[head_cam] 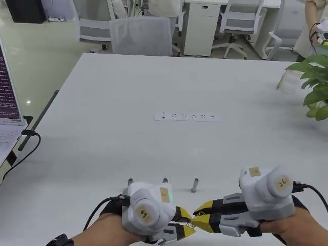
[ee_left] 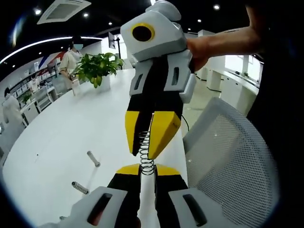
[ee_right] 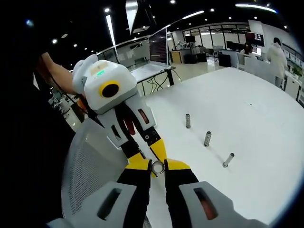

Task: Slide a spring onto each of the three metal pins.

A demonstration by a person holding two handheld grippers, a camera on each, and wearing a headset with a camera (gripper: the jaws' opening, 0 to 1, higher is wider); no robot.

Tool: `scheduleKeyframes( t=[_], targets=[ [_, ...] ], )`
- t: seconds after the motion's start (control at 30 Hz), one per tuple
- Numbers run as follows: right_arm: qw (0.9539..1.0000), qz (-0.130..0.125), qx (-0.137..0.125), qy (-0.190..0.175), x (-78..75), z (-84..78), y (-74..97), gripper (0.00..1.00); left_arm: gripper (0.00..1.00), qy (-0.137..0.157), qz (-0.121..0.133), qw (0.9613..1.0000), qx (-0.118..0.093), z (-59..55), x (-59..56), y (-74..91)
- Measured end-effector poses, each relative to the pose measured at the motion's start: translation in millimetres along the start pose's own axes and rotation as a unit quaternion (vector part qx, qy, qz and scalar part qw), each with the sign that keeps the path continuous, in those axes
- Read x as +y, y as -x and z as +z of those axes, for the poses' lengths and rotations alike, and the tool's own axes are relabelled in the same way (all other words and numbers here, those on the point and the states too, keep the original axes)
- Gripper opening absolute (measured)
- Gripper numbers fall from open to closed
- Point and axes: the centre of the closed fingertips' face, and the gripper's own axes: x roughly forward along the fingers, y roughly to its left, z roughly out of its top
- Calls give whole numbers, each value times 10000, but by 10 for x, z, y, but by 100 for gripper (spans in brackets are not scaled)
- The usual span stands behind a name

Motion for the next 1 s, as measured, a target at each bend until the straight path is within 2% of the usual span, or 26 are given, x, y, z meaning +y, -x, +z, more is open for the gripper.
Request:
scheduleKeyframes(
  t=[0.13,0.33,0.5,0.7,0.87,0.93,1.0],
  targets=[
    [9993,32,159,323,-22,109,99,8,2,195,103,9992,-320,173,77,52],
    [9956,137,460,799,-52,185,196,9,2,145,154,9986,-477,310,101,66],
    [9871,255,859,1328,-55,185,267,10,2,81,120,9985,-528,379,103,50],
    [9787,385,1157,1654,-79,189,334,14,2,18,100,9979,-637,473,98,37],
    [9665,580,1467,2027,-61,204,391,15,2,10,105,9974,-706,516,95,28],
    [9651,617,1520,2041,-69,211,393,15,2,2,94,9974,-721,529,91,24],
    [9613,681,1610,2131,-70,202,400,15,2,-17,91,9974,-717,534,96,22]
  ],
)
